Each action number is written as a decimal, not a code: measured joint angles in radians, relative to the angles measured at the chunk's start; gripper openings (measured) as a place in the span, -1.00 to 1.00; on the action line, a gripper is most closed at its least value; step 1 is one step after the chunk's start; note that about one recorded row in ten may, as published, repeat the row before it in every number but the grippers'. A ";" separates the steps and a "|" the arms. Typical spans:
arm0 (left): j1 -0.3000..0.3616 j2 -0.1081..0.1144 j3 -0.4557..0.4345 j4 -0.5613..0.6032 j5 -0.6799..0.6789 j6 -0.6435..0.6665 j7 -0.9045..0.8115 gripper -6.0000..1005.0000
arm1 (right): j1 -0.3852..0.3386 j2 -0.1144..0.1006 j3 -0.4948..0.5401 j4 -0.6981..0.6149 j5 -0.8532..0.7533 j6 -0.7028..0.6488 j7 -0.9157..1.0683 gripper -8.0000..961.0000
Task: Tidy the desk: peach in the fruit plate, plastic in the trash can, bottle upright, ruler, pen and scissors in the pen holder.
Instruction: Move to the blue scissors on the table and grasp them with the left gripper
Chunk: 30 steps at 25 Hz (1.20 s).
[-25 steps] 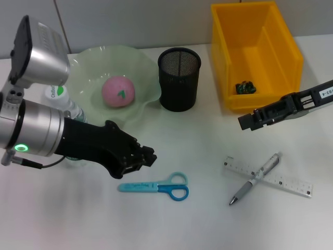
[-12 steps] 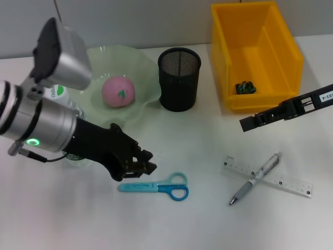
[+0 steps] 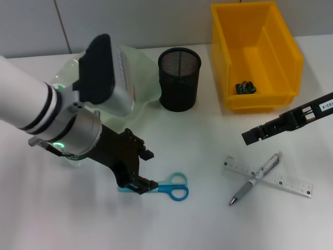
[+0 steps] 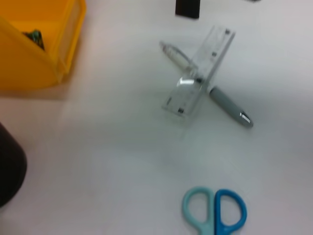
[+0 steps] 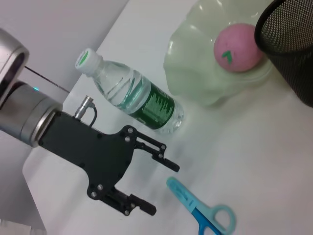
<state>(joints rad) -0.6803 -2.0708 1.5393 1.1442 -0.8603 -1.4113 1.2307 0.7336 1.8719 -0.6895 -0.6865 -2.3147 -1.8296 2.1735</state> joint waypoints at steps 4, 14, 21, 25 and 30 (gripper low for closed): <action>-0.007 0.000 0.027 -0.001 0.021 0.010 0.000 0.17 | -0.002 0.001 -0.002 0.005 -0.009 0.014 -0.005 0.54; -0.025 -0.002 0.100 -0.051 0.069 0.057 0.001 0.30 | -0.003 0.009 -0.018 0.008 -0.009 0.011 -0.008 0.54; -0.039 -0.002 0.114 -0.089 0.072 0.080 0.001 0.27 | -0.001 0.009 -0.026 0.009 -0.009 0.016 -0.009 0.54; -0.040 -0.002 0.124 -0.091 0.088 0.088 0.001 0.25 | 0.002 0.009 -0.026 0.008 -0.009 0.017 -0.010 0.54; -0.051 -0.002 0.138 -0.113 0.099 0.104 -0.001 0.10 | 0.004 0.009 -0.027 0.007 -0.009 0.023 -0.013 0.54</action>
<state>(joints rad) -0.7310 -2.0732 1.6773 1.0313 -0.7611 -1.3078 1.2302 0.7373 1.8806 -0.7168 -0.6791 -2.3241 -1.8065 2.1609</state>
